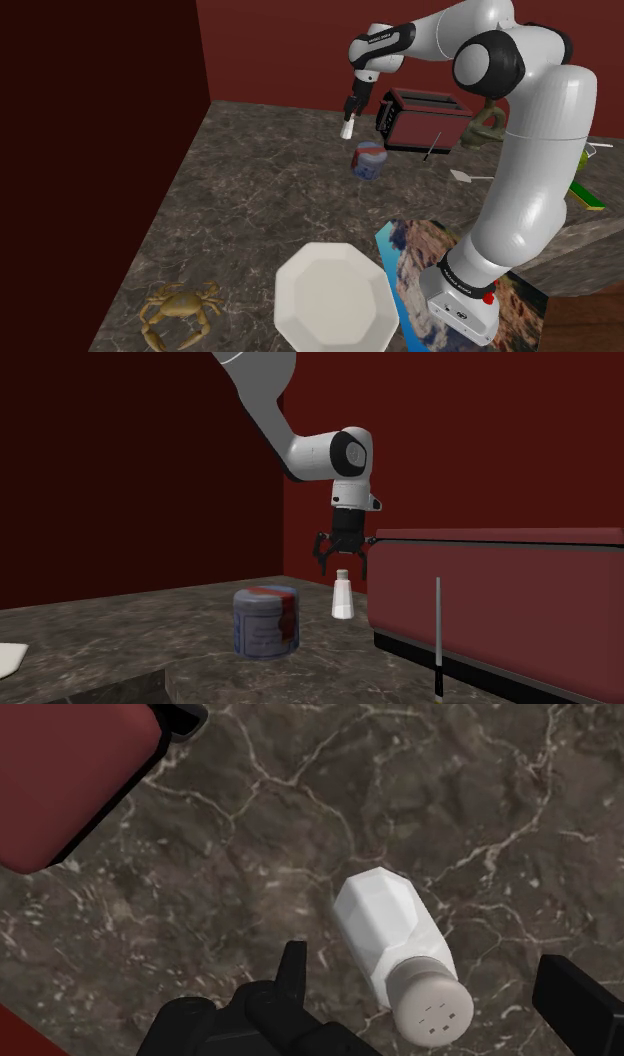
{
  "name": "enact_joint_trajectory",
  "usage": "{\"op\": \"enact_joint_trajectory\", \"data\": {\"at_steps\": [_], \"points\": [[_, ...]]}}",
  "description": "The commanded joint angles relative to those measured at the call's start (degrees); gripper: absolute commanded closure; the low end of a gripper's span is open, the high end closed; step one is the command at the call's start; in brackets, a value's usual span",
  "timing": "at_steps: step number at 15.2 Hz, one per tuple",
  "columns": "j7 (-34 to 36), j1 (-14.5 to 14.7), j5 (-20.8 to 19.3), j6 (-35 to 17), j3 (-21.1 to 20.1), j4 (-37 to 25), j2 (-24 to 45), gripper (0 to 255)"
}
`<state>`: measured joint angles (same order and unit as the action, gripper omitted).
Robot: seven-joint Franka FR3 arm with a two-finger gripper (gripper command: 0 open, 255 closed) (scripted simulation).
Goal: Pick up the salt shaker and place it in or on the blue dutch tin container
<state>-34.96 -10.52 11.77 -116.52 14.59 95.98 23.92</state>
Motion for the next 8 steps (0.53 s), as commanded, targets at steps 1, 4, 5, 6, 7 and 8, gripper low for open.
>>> {"op": "enact_joint_trajectory", "data": {"at_steps": [1, 4, 5, 6, 7, 8], "points": [[-0.01, 0.00, 0.01, -0.04, 0.00, -0.01, 0.03, 0], [0.00, 0.00, 0.01, -0.04, 0.00, -0.01, 0.03, 0], [0.00, 0.00, 0.01, -0.04, 0.00, -0.01, 0.03, 255], [0.00, 0.00, 0.01, -0.04, 0.00, -0.01, 0.03, 255], [0.00, 0.00, 0.01, -0.04, 0.00, -0.01, 0.03, 255], [-0.01, -0.01, 0.01, -0.04, 0.00, 0.00, 0.04, 255]]}}
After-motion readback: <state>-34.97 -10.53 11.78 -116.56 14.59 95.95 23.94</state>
